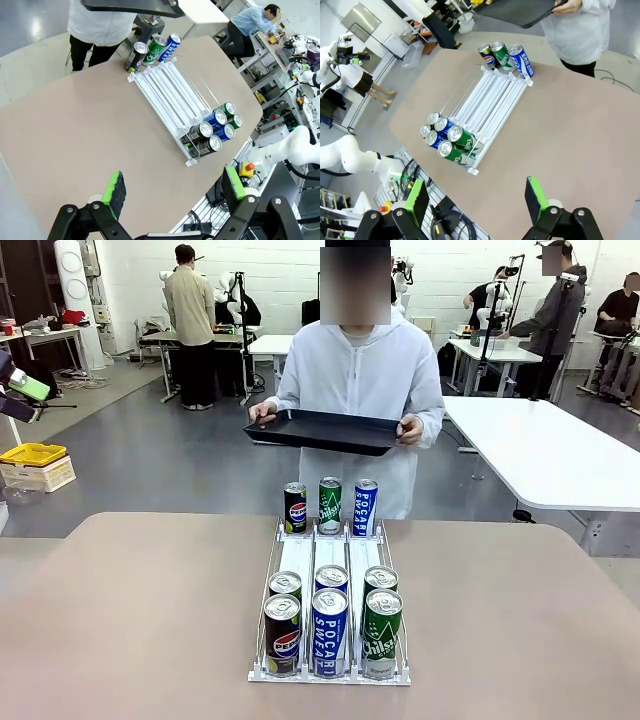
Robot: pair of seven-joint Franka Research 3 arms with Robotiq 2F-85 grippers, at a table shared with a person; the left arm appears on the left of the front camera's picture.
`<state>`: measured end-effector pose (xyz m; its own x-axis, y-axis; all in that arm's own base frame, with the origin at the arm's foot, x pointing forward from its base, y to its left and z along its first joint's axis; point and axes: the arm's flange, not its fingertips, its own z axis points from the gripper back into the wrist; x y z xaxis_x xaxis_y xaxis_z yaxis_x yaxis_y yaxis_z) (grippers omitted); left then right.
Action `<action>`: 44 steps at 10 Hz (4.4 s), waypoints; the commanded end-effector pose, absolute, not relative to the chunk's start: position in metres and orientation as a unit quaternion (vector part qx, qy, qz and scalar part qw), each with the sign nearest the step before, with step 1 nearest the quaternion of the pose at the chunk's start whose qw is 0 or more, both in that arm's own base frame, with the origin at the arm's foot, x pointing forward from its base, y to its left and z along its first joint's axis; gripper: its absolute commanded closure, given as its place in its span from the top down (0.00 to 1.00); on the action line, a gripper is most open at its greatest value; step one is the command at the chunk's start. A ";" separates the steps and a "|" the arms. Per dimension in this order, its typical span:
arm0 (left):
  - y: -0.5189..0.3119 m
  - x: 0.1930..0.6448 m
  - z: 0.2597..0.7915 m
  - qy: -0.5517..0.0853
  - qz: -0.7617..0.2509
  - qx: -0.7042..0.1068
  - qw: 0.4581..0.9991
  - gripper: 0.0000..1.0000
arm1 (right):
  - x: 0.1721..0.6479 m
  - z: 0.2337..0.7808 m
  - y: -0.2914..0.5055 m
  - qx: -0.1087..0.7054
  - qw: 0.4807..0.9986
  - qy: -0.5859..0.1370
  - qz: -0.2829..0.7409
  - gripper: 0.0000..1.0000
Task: Retrieve and hand over the desired beverage to the person.
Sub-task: Pick up a can of the same type that the person held from the Automatic Can Dispenser.
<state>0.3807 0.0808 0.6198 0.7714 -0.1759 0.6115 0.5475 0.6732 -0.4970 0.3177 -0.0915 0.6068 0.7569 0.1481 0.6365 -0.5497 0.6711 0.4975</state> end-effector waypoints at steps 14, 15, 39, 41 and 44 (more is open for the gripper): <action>0.083 0.382 0.620 -0.272 -0.216 -0.352 0.869 1.00 | 0.322 0.609 -0.092 0.364 0.861 -0.291 0.206 1.00; 0.083 0.382 0.620 -0.272 -0.216 -0.352 0.869 1.00 | 0.322 0.609 -0.092 0.364 0.861 -0.291 0.206 1.00; 0.083 0.382 0.620 -0.272 -0.216 -0.352 0.869 1.00 | 0.322 0.609 -0.092 0.364 0.861 -0.291 0.206 1.00; 0.083 0.382 0.620 -0.272 -0.216 -0.352 0.869 1.00 | 0.322 0.609 -0.092 0.364 0.861 -0.291 0.206 1.00; 0.083 0.382 0.620 -0.272 -0.216 -0.352 0.869 1.00 | 0.322 0.609 -0.092 0.364 0.861 -0.291 0.206 1.00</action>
<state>0.3803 0.0814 0.6194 0.7739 -0.1782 0.6077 0.5468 0.6721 -0.4993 0.3170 -0.0920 0.6064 0.7585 0.1507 0.6340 -0.5488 0.6723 0.4968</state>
